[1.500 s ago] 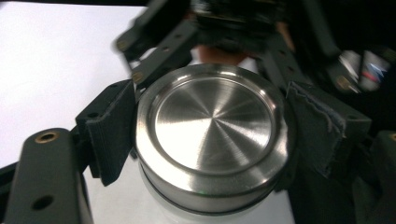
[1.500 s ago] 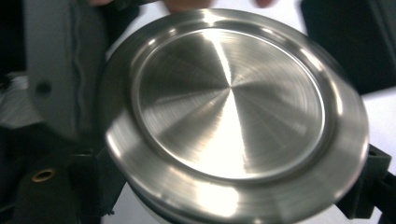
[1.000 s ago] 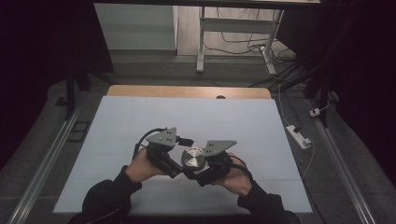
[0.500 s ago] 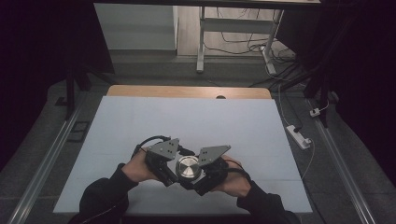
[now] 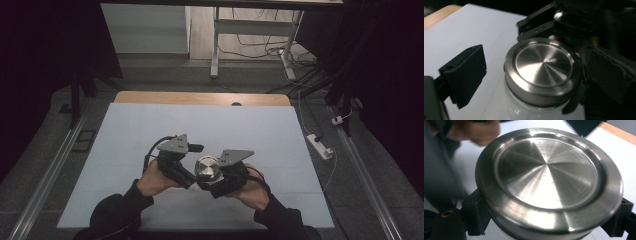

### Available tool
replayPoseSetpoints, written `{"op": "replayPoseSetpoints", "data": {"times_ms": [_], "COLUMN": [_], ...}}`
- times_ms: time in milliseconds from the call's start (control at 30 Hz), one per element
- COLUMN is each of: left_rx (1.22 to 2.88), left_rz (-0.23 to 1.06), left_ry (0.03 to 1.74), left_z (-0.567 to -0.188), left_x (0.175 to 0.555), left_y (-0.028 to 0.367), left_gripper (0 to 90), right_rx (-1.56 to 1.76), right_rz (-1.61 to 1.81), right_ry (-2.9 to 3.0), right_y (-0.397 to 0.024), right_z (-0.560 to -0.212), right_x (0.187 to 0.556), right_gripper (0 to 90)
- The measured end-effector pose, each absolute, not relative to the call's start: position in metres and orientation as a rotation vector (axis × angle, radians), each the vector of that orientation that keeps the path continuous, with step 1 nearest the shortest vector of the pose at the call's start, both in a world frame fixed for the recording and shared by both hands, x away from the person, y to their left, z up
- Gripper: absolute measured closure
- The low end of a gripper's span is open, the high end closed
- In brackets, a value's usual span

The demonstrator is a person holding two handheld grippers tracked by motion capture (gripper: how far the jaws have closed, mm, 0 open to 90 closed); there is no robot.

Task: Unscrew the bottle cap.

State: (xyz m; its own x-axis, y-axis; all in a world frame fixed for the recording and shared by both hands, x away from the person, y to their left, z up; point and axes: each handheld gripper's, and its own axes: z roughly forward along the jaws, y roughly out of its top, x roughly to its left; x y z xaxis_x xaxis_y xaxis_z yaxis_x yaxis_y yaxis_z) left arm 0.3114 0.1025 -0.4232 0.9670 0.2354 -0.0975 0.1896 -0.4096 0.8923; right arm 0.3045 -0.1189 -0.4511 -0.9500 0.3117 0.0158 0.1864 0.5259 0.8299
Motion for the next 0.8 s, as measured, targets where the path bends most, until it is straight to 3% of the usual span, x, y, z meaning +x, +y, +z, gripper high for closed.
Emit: {"op": "replayPoseSetpoints", "data": {"times_ms": [133, 367, 533, 733, 800], "left_rx": [2.05, 2.129, 2.068, 2.052, 2.068], "left_rz": [-0.05, -0.037, 0.005, 0.198, 0.202], "left_ry": [0.139, 0.024, 0.154, 0.418, 0.411], "left_z": [-0.424, -0.43, -0.432, -0.434, -0.431], "left_x": [0.312, 0.304, 0.304, 0.296, 0.296], "left_y": [0.111, 0.099, 0.097, 0.077, 0.074], "left_gripper": [11.8, 18.9, 19.8, 20.0, 18.5], "right_rx": [0.353, 0.209, 0.264, 0.456, 0.481], "right_rz": [1.424, 1.408, 1.388, 1.345, 1.34], "right_ry": [2.669, 2.735, 2.69, 2.599, 2.583], "right_y": [-0.117, -0.109, -0.111, -0.115, -0.117], "right_z": [-0.45, -0.452, -0.45, -0.453, -0.453], "right_x": [0.301, 0.292, 0.294, 0.302, 0.304], "right_gripper": [14.2, 14.2, 14.2, 14.3, 14.2]}}
